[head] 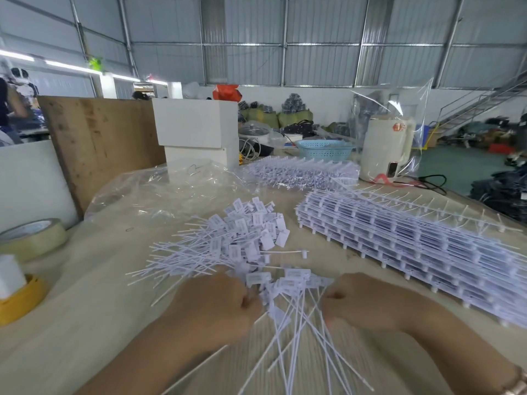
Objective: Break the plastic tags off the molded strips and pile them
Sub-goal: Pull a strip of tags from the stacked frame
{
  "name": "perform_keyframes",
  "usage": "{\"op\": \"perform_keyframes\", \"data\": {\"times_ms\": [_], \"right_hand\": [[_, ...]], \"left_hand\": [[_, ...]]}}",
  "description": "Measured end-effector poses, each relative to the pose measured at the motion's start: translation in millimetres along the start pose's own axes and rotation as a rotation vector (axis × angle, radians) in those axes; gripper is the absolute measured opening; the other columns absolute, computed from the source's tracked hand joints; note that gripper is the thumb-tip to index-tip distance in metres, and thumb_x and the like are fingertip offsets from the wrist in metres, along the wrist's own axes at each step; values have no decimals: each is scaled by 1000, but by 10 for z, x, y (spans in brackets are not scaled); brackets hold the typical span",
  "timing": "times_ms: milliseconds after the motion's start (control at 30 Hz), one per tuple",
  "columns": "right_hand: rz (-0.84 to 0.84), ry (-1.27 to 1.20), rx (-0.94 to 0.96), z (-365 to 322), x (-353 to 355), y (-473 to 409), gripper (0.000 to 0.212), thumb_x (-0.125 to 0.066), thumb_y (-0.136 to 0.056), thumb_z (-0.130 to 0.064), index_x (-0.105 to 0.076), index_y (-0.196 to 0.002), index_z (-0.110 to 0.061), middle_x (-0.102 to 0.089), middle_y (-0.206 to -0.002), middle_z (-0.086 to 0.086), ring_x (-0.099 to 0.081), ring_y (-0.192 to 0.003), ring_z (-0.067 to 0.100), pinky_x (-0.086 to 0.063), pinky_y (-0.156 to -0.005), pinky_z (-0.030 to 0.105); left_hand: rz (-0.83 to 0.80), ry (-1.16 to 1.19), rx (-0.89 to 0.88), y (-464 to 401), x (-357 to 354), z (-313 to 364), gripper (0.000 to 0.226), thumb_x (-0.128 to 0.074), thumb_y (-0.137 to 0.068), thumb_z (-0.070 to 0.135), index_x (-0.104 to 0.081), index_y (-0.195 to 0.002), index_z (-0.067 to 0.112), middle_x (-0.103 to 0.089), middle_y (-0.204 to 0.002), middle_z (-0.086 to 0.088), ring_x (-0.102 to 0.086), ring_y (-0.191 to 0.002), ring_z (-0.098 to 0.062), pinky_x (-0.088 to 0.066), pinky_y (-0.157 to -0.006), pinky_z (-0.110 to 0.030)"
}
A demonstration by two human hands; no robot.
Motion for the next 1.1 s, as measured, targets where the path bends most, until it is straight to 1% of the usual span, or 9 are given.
{"op": "perform_keyframes", "data": {"times_ms": [167,267,367,500,600,700,833,1000,1100], "right_hand": [[-72,-242,174,-468,-361,-87,46,-45,-88,-9,-60,-52,-34,-53,-47,-18,-48,-50,-7,-35,-57,13],[-20,-351,192,-491,-425,-173,39,-41,-83,3,-66,-72,-26,-56,-53,-15,-51,-54,-8,-36,-59,11],[15,-472,225,-412,-359,-193,44,-36,-87,6,-72,-91,-19,-59,-61,-11,-49,-52,-4,-38,-58,13],[267,-645,251,-171,-70,-215,47,-34,-90,11,-73,-86,-16,-55,-52,-10,-39,-43,2,-31,-46,15],[488,-805,262,20,123,-194,46,-31,-91,12,-72,-81,-7,-49,-49,-8,-37,-41,4,-30,-44,17],[709,-1039,281,222,291,-112,52,-30,-91,10,-71,-70,-13,-50,-56,-1,-38,-44,8,-32,-43,18],[923,-1063,232,510,478,-20,51,-31,-90,10,-69,-70,-16,-53,-62,0,-40,-51,8,-33,-51,17],[922,-1057,139,739,466,-95,43,-32,-90,9,-68,-76,-9,-53,-62,0,-43,-50,8,-36,-46,13],[880,-1031,164,681,429,-177,40,-32,-91,10,-65,-75,-5,-52,-60,0,-42,-46,4,-35,-46,13]], "left_hand": [[-105,31,-40,-7,-186,110,66,-19,-70,82,-44,-66,22,-50,-64,6,-48,-58,-6,-28,-49,-26],[-125,32,-88,19,-171,125,37,-35,-64,81,-41,-70,44,-44,-70,14,-43,-66,-4,-26,-51,-24],[-178,-2,-46,35,-189,60,33,-47,-77,68,-37,-79,37,-40,-81,14,-45,-81,-10,-31,-61,-27],[-116,-155,-22,-18,-162,51,27,-40,-95,43,-48,-110,22,-53,-114,2,-52,-109,-20,-36,-76,-30],[-136,-231,-24,-25,-231,122,36,-33,-100,33,-40,-129,13,-48,-129,-5,-47,-119,-24,-38,-88,-33],[-117,-207,-42,-29,-231,116,29,-31,-100,21,-36,-127,11,-51,-125,-8,-49,-114,-26,-38,-83,-34],[-151,-51,-104,-36,-209,33,34,-31,-97,18,-27,-130,16,-57,-109,-9,-57,-98,-29,-43,-76,-34],[-45,181,-220,-61,-49,29,8,-32,-100,34,-24,-100,37,-44,-76,9,-48,-69,-12,-41,-65,-33],[139,228,-228,-155,217,-41,19,-33,-99,37,-36,-118,33,-55,-88,9,-54,-79,-14,-46,-72,-34]]}}
Point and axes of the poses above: each hand's wrist, its own y-axis away from the middle knuckle, its own x-axis out of the back of the hand, z = x × y, the point moved 8 cm from there along -y, towards the middle knuckle
